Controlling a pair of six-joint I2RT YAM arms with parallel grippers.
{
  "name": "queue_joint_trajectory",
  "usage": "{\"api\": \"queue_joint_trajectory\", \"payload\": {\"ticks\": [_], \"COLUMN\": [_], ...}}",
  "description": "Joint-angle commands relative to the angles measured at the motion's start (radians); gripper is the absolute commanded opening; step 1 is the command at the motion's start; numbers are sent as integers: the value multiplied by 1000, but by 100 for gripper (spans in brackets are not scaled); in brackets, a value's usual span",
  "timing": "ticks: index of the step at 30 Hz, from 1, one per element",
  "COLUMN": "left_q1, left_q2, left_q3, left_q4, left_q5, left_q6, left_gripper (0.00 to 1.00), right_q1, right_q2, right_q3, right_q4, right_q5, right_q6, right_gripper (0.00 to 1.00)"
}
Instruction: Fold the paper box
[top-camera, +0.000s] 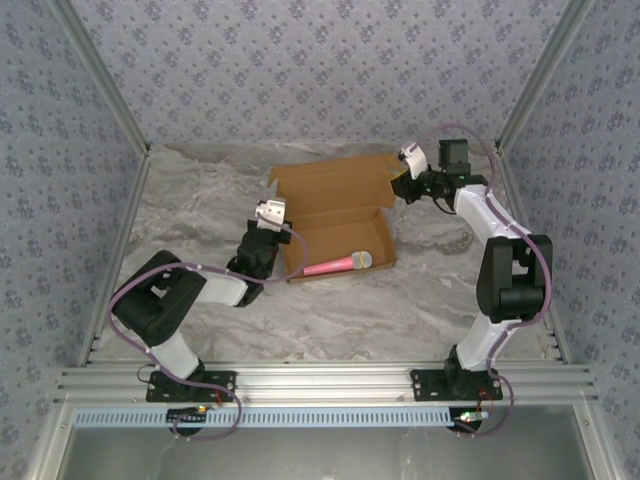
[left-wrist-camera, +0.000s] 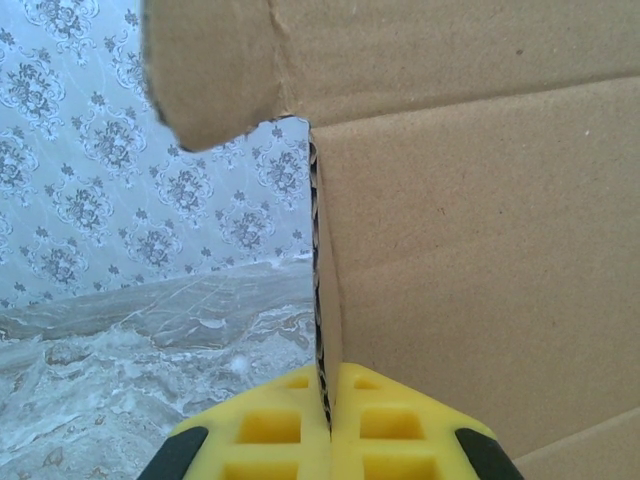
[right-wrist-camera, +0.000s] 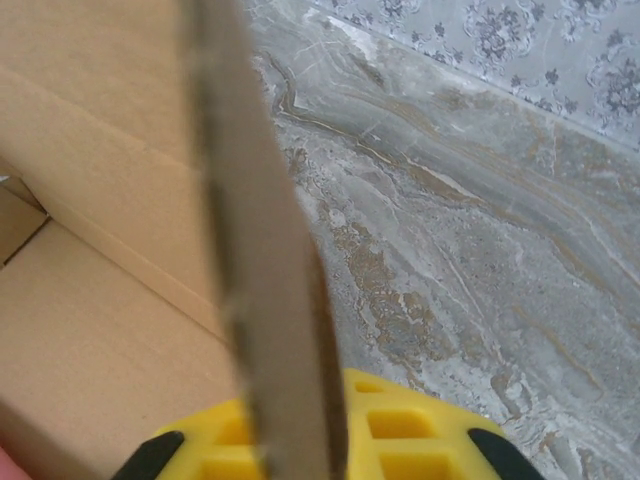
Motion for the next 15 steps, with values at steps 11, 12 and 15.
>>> {"api": "queue_joint_trajectory", "payload": {"ticks": [11,12,15], "left_q1": [7,7,15], "left_q2": [-83,-98,-150], "left_q3": [21,22,35], "left_q4": [-88,-111,-237], "left_q5": [15,20,37], "left_q6": [-32,-38,-73], "left_gripper": [11,14,27], "right_q1": [46,46,46], "right_q2": [-84,-89,-97], "right_q3": [-55,-57,-59], "right_q4": [78,81,82], "right_q5": [141,144,151], "right_q6": [48,49,46], "right_gripper": [0,0,0]}}
